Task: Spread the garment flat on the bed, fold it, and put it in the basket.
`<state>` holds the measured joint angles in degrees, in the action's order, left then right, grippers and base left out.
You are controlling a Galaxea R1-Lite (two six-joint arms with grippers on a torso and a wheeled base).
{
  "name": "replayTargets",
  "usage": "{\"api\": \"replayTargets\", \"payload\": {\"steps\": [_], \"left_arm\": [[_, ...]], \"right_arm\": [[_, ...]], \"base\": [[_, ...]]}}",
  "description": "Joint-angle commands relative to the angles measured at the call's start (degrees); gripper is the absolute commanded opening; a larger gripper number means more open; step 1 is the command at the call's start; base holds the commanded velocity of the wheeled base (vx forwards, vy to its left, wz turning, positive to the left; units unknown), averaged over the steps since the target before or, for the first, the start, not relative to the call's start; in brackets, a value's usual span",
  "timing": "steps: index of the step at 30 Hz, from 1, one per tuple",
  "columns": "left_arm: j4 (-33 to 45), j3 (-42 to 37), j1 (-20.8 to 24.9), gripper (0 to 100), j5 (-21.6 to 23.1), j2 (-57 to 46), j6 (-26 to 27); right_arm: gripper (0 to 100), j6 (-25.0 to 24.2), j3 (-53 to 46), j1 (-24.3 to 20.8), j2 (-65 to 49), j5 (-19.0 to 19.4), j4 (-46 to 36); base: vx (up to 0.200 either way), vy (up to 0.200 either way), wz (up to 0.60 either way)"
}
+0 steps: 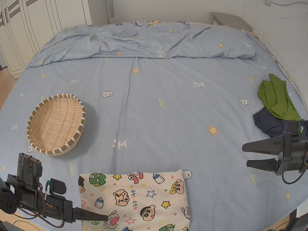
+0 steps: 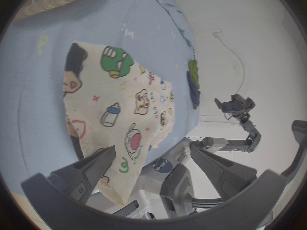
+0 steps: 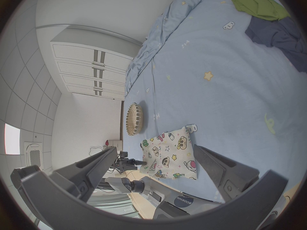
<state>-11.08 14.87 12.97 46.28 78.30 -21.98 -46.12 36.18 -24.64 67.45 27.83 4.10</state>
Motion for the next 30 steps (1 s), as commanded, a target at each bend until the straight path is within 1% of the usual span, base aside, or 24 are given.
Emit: {"api": "replayTargets", "payload": {"steps": [1,2,3,8,14,18,19,20,21,22,23,24,25,28,30], "left_arm": [[0.18,-1.95,-0.05,100,-3.12,1.15,1.5],[0.18,-2.48,-0.23,100,-4.26,1.24,1.59],[0.27,-2.74,-0.31,100,-4.44,1.24,1.59],[0.18,-4.85,0.04,100,-4.62,0.89,1.59],[0.18,-5.38,-0.05,100,-5.05,0.8,1.76],[0.01,-4.94,-1.46,100,-6.81,0.98,1.76],[0.01,-4.77,-2.86,100,-7.34,1.24,2.38],[0.01,-4.68,-3.21,100,-7.34,1.24,2.56],[0.18,-4.77,-4.71,100,-7.34,1.42,4.14],[0.18,-4.77,-4.71,100,-7.34,1.42,4.14],[1.33,-4.68,-6.2,100,-7.43,1.77,6.77],[1.33,-4.68,-6.2,100,-7.43,1.77,6.77],[4.23,-3.8,-7.17,100,-7.87,1.68,8.53],[8.27,-0.99,-8.4,100,-9.63,1.5,9.15],[9.06,-0.19,-9.72,100,-10.42,1.68,9.24]], "right_arm": [[100,0.06,-0.5,0.29,-0.48,0.03,0.03],[100,0.06,-0.59,0.29,-0.57,0.03,0.03],[100,0.06,-0.59,0.29,-0.57,0.03,0.03],[100,0.06,-0.76,0.29,-0.57,0.03,0.03],[100,0.06,-0.76,0.29,-0.57,0.03,0.03],[100,0.06,-0.85,0.2,-0.57,0.03,0.03],[100,0.06,-0.85,0.2,-0.57,0.12,0.03],[100,0.06,-0.85,0.2,-0.48,0.12,0.03],[100,0.06,-0.94,0.2,-0.48,0.12,0.03],[100,0.06,-0.94,0.2,-0.48,0.12,0.03],[100,0.06,-0.94,0.29,-0.39,0.12,0.12],[100,0.06,-0.94,0.29,-0.39,0.12,0.12],[100,0.06,-1.03,0.29,-0.39,0.12,0.12],[100,0.06,-1.38,0.2,-0.39,0.12,0.47],[100,0.06,-1.46,0.2,-0.39,0.12,0.47]], "base": [[0.0,0.0,0.0],[0.0,0.0,0.0],[0.0,0.0,0.0],[0.0,0.0,0.0],[0.0,0.0,0.0],[0.0,0.0,0.0],[0.0,0.0,0.0],[0.0,0.0,0.0],[0.0,0.0,0.0],[0.0,0.0,0.0],[0.0,0.0,0.0],[0.0,0.0,0.0],[0.0,0.0,0.0],[0.0,0.0,0.0],[0.0,0.0,0.0]]}}
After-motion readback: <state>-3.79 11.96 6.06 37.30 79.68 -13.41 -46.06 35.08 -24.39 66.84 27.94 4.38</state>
